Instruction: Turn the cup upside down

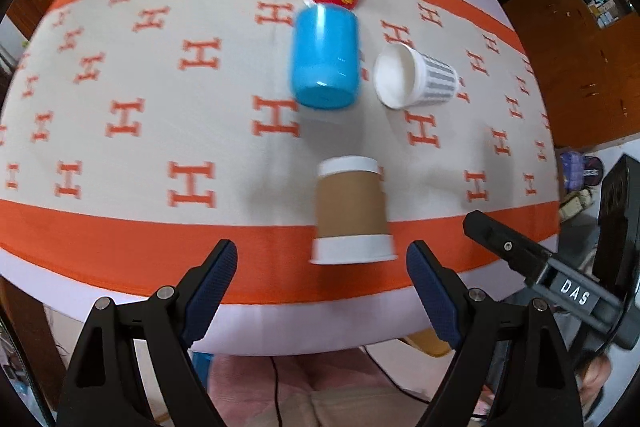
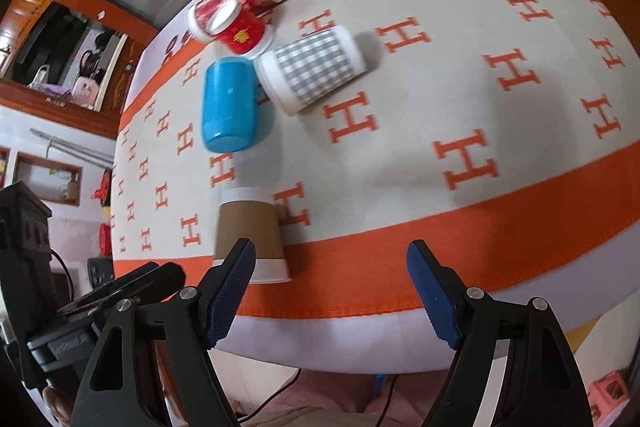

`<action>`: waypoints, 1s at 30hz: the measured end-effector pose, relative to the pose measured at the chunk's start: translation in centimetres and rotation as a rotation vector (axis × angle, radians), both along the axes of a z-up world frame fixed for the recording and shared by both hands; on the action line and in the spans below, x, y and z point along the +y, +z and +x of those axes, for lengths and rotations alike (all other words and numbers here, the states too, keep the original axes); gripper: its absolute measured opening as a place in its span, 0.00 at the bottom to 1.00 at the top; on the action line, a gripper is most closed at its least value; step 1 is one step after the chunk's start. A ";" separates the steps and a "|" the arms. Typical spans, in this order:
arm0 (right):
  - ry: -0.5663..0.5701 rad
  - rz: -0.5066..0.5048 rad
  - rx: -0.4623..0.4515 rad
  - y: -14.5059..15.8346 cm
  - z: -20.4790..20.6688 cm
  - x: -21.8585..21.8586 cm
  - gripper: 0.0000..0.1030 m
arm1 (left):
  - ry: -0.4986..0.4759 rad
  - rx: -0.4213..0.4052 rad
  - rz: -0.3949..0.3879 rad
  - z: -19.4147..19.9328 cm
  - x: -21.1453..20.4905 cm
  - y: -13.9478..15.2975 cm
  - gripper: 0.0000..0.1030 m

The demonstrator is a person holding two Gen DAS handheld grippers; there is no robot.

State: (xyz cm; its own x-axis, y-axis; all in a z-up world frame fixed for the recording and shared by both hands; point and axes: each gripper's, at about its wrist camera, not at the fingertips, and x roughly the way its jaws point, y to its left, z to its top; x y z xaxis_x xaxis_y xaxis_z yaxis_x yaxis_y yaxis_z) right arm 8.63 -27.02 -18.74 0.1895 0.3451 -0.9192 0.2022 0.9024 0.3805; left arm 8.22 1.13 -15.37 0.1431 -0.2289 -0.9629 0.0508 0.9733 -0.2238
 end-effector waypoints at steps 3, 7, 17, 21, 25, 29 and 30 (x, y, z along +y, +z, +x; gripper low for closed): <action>0.032 0.036 0.019 -0.5 0.9 1.4 0.77 | 0.012 0.014 0.045 0.1 1.4 -0.5 0.83; 0.054 0.084 0.063 -1.6 2.4 3.0 0.77 | 0.041 0.064 0.058 0.3 3.2 -2.2 0.83; 0.026 0.153 0.188 -5.6 6.6 5.5 0.77 | -0.001 0.031 0.181 2.7 4.8 -3.3 0.83; 0.016 0.181 0.237 -7.6 7.6 6.5 0.77 | -0.013 0.040 0.199 4.2 5.7 -3.8 0.83; 0.003 0.201 0.271 -9.3 8.4 7.5 0.77 | -0.023 0.056 0.197 5.1 6.1 -4.6 0.83; -0.001 0.197 0.282 -10.2 9.2 8.4 0.77 | -0.044 0.073 0.196 5.6 6.2 -5.4 0.83; -0.001 0.195 0.287 -10.4 9.4 8.5 0.77 | -0.047 0.075 0.196 5.7 6.2 -5.6 0.83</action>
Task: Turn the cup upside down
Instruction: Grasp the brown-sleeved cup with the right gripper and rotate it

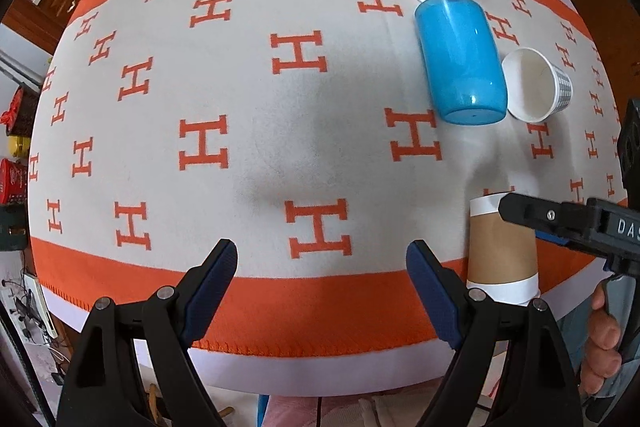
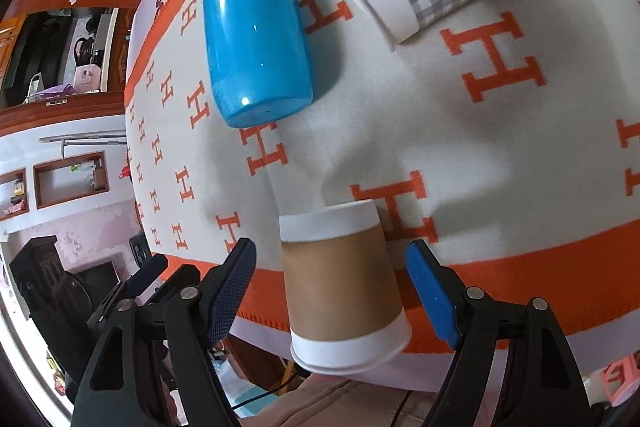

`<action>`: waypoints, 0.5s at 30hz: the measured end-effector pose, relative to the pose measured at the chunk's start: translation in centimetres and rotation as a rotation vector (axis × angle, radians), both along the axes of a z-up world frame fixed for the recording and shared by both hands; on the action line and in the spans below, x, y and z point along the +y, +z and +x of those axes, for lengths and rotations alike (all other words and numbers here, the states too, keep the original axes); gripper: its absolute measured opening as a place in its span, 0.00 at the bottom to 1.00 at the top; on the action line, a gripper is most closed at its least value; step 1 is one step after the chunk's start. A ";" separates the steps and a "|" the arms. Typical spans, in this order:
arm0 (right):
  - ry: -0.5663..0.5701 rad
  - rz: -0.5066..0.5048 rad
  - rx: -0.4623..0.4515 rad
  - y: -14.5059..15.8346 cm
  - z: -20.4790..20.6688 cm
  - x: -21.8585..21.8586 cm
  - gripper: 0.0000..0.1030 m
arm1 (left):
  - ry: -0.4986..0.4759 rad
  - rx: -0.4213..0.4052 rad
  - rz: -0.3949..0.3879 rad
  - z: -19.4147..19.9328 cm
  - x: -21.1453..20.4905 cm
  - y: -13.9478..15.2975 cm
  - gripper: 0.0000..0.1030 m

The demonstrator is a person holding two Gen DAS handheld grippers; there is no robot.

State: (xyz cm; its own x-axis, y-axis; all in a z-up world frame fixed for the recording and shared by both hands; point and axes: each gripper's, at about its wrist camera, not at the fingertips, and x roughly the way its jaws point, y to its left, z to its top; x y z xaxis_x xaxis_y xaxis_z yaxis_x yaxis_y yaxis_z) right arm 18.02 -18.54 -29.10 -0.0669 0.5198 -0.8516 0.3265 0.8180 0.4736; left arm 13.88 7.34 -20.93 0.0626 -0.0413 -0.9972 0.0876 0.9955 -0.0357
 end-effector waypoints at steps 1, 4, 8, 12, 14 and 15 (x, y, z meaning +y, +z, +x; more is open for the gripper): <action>-0.001 -0.003 0.001 -0.2 0.2 0.2 0.77 | -0.004 0.004 -0.001 0.1 0.0 -0.2 0.83; 0.013 -0.020 0.005 -0.7 1.0 1.1 0.75 | -0.014 0.011 0.003 0.5 0.2 -0.6 0.83; 0.040 -0.026 0.014 -0.9 1.3 1.8 0.66 | -0.015 0.016 0.005 1.0 0.6 -0.8 0.83; 0.044 -0.018 0.022 -1.4 1.3 2.3 0.60 | -0.020 0.014 0.007 1.5 0.7 -0.9 0.83; 0.048 -0.015 0.016 -1.3 1.2 2.6 0.59 | -0.024 0.012 0.005 1.6 0.7 -0.9 0.83; 0.047 -0.011 0.010 -1.2 1.2 2.7 0.59 | -0.025 0.011 0.004 1.4 0.6 -0.8 0.83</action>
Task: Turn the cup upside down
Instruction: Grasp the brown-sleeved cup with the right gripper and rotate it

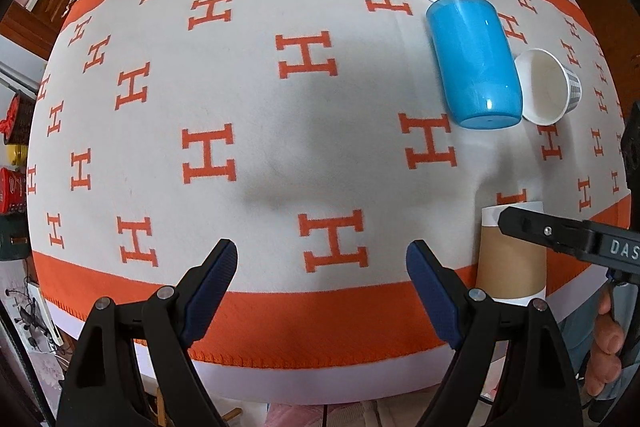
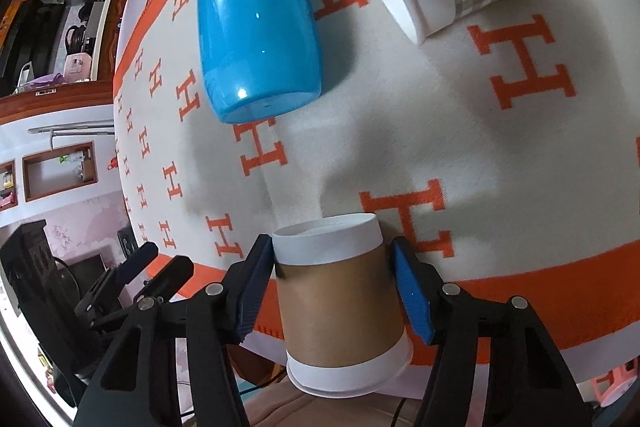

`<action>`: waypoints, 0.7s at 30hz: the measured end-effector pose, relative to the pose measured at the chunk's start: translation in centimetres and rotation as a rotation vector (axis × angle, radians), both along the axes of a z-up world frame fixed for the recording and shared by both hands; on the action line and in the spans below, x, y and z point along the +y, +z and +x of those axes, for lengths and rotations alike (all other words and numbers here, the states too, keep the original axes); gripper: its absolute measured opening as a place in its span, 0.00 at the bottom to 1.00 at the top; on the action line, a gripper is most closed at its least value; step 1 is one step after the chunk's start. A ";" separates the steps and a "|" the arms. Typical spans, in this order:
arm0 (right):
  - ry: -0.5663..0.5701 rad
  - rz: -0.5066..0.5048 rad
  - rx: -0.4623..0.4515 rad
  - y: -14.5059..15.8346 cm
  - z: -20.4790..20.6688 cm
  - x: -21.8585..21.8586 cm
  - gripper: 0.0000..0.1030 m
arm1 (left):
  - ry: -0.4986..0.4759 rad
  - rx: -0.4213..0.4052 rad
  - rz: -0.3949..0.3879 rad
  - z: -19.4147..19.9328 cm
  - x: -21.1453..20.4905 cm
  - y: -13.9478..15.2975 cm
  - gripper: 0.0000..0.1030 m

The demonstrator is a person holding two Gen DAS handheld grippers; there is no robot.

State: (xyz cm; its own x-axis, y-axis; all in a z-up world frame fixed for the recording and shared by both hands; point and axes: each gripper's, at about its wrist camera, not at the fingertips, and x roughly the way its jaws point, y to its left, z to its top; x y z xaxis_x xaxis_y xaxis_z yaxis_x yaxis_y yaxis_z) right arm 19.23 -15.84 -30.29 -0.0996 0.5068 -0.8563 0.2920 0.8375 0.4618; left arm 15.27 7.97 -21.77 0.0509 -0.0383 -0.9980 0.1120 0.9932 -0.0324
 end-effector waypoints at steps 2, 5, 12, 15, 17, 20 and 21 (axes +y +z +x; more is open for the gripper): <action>0.004 -0.001 -0.019 0.6 -0.3 -0.2 0.58 | -0.004 -0.003 -0.002 0.1 -0.1 0.0 0.83; 0.018 -0.023 -0.084 2.3 -1.1 -0.5 0.58 | -0.006 -0.011 -0.004 0.2 -0.2 0.3 0.83; 0.058 -0.069 -0.358 7.6 -3.1 0.3 0.58 | 0.021 -0.076 -0.021 -0.3 -0.4 1.4 0.83; 0.078 -0.120 -0.500 9.2 -4.0 0.8 0.58 | 0.030 -0.097 -0.027 -0.5 -0.7 1.6 0.83; 0.089 -0.158 -0.566 9.6 -4.4 1.0 0.58 | 0.034 -0.111 -0.021 -0.7 -0.9 1.6 0.83; 0.113 -0.229 -0.667 9.9 -5.0 1.2 0.58 | 0.041 -0.126 -0.015 -1.2 -1.0 1.5 0.83; 0.112 -0.240 -0.693 9.9 -5.3 1.0 0.58 | 0.043 -0.129 -0.011 -1.4 -1.1 1.4 0.83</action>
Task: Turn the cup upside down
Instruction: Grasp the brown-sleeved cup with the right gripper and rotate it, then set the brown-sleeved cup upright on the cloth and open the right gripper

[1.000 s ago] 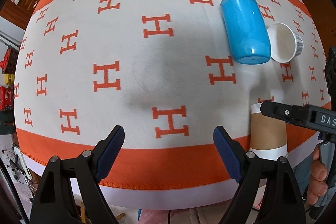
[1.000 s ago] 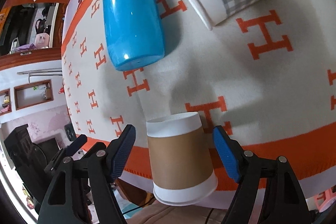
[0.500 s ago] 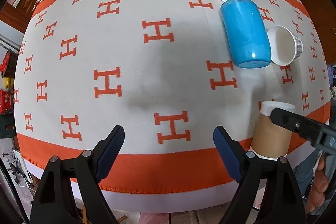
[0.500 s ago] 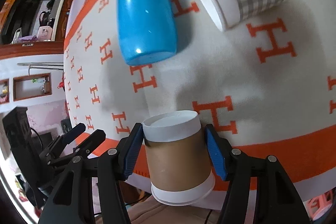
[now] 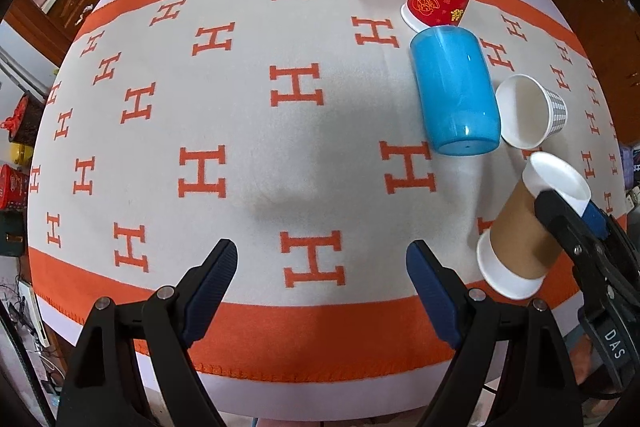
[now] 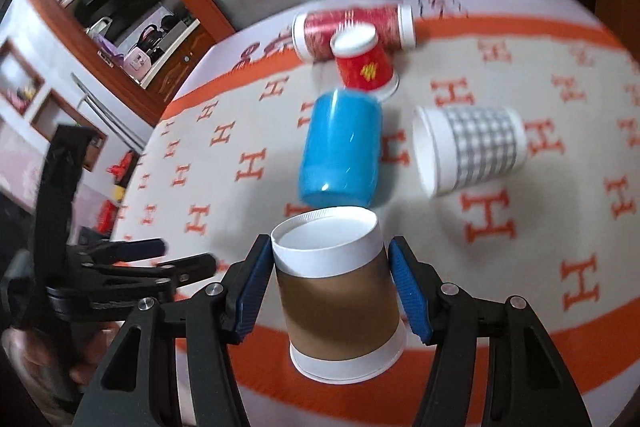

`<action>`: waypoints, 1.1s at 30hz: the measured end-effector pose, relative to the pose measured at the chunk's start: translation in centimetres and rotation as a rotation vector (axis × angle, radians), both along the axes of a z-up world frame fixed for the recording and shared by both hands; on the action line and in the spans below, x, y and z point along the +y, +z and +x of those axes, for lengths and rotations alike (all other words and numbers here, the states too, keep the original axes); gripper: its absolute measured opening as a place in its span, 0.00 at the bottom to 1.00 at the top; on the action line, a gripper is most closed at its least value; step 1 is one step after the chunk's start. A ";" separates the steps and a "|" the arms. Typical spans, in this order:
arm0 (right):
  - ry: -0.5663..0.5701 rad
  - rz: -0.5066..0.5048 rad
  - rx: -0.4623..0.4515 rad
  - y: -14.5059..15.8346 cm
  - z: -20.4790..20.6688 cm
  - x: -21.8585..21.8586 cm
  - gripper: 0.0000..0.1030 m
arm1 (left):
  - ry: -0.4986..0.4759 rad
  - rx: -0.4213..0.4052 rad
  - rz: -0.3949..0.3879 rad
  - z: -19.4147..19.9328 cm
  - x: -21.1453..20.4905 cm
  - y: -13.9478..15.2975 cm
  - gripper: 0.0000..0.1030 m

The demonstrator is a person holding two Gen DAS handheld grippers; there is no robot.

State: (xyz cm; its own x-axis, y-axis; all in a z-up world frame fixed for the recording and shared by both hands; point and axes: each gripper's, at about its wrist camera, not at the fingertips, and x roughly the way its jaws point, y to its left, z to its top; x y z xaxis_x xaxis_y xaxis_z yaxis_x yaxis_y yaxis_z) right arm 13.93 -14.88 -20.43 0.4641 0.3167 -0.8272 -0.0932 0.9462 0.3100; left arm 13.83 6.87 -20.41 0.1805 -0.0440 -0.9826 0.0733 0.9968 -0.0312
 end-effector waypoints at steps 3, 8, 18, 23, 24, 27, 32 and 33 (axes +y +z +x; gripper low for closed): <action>-0.019 0.044 -0.059 -0.6 -0.5 -1.0 0.58 | 0.009 -0.006 0.004 -0.3 -0.1 -0.2 0.83; -0.025 0.077 -0.122 -1.6 -1.0 -1.8 0.58 | 0.017 -0.011 0.003 -0.8 -0.3 -0.4 0.83; 0.035 0.048 -0.170 -2.7 -3.4 -2.0 0.58 | 0.024 -0.024 0.005 -1.5 -0.8 -0.3 0.83; 0.063 0.023 -0.167 -2.9 -4.5 -1.9 0.58 | 0.019 -0.030 0.008 -2.0 -1.3 -0.2 0.83; 0.066 0.022 -0.166 -2.9 -4.7 -1.9 0.58 | 0.018 -0.031 0.008 -2.1 -1.3 -0.2 0.83; 0.072 0.020 -0.158 -2.9 -5.2 -2.1 0.58 | 0.015 -0.033 0.009 -2.4 -1.6 -0.2 0.83; 0.080 0.036 -0.112 -3.0 -5.7 -2.4 0.64 | 0.010 -0.037 0.012 -2.8 -2.1 -0.1 0.83; 0.079 0.038 -0.108 -3.0 -5.8 -2.5 0.66 | 0.010 -0.039 0.010 -2.9 -2.2 -0.1 0.83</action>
State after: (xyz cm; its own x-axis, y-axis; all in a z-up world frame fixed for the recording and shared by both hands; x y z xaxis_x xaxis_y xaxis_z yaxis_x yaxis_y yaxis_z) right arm 8.11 -17.39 -23.39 0.5224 0.3861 -0.7603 -0.2014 0.9223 0.3299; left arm 10.98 4.71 -20.46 0.2188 -0.0318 -0.9752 0.0643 0.9978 -0.0181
